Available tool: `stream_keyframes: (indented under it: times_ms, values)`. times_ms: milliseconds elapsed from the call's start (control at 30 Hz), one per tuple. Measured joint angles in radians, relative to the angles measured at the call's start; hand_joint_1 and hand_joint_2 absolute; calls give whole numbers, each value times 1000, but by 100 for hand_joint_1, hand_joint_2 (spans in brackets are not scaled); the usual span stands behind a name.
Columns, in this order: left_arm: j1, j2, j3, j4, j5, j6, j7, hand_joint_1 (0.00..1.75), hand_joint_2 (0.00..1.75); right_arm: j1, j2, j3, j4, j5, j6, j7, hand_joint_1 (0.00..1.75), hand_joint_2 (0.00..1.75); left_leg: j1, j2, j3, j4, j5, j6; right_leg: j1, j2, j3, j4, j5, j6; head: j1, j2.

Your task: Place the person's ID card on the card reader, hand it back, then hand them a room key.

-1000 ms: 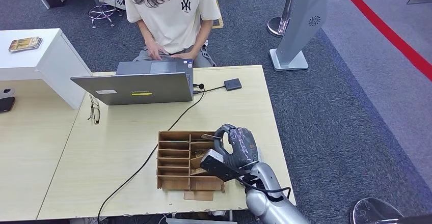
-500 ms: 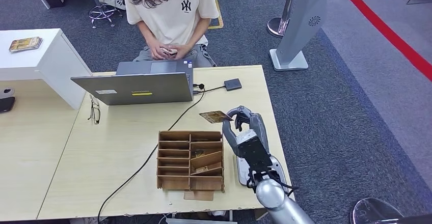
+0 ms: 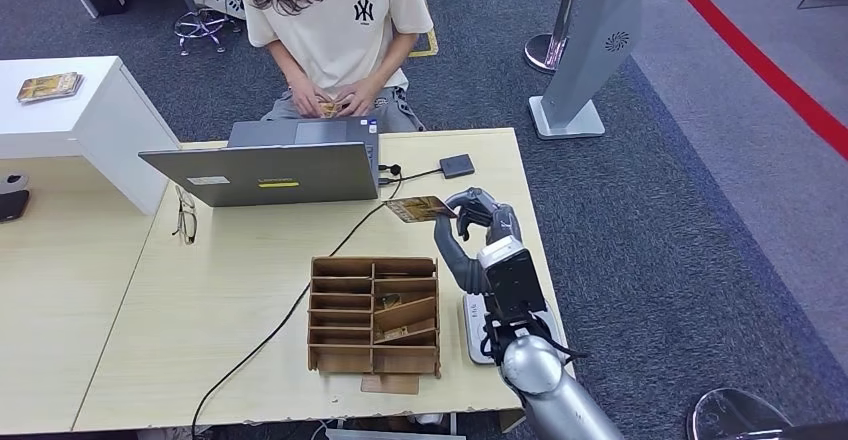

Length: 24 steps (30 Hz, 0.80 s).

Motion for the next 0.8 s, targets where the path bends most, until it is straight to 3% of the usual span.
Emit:
stream_keyframes:
  times_ms: [600, 800]
  values:
    - [-23, -4, 131, 53, -96, -183, 65, 0, 0, -144, 22, 16, 105, 28, 25, 16, 175, 175, 0, 0, 0, 0, 0, 0, 0, 0, 0, 0, 0, 0, 0, 0]
    - [-32, -4, 170, 75, -92, -332, 137, 0, 0, -194, 25, 22, 157, 33, 22, 5, 175, 175, 0, 0, 0, 0, 0, 0, 0, 0, 0, 0, 0, 0, 0, 0]
